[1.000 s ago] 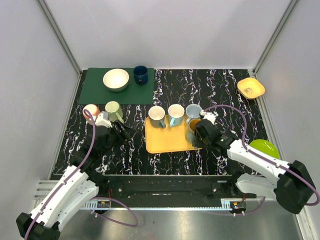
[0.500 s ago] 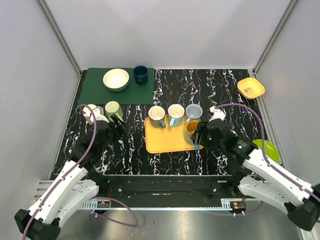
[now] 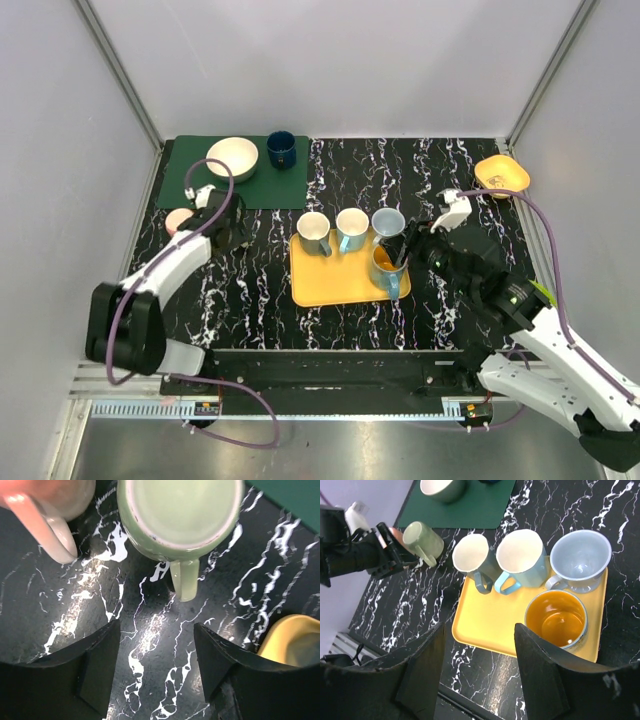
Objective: Turn the mug right side up
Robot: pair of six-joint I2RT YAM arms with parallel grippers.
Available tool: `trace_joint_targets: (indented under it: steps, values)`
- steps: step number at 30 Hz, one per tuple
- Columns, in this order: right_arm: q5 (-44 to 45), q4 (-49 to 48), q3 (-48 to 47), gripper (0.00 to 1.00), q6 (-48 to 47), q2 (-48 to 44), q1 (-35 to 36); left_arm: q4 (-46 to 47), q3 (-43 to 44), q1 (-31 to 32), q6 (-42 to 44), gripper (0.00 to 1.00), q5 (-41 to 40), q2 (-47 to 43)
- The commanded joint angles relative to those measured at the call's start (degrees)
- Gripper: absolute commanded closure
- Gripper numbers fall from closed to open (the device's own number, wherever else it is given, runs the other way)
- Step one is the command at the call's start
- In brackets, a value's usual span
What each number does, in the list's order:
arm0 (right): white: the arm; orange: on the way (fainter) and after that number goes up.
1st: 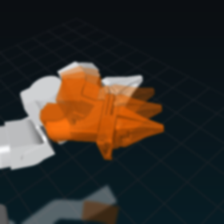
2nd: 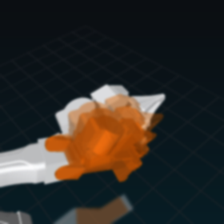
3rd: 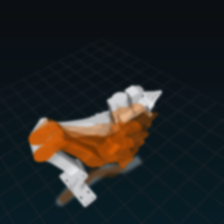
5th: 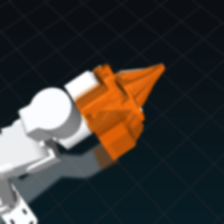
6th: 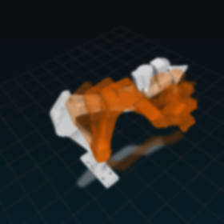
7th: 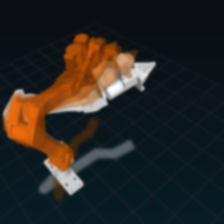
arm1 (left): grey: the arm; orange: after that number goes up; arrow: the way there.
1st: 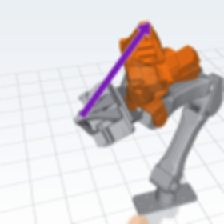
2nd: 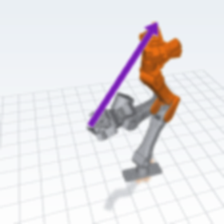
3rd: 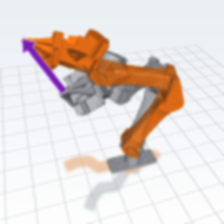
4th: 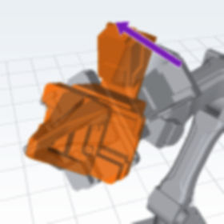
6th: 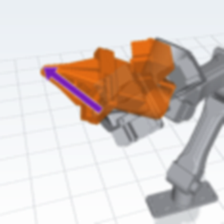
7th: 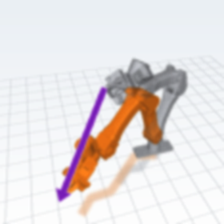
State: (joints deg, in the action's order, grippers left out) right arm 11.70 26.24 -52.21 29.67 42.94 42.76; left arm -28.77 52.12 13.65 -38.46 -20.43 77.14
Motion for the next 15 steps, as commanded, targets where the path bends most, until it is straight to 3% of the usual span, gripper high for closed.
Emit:
trace_joint_targets:
  steps: [1, 15]
  values:
    - [-2.65, -2.68, -1.32, 0.37, -2.51, 0.57, 0.48, 3.80, 3.86, -1.08, -1.27, 0.38, 3.19, 5.11]
    - [-3.27, -3.65, 1.84, 0.36, -3.13, -1.98, 0.48, 6.89, 8.80, -3.80, -3.02, 0.50, 2.50, 17.34]
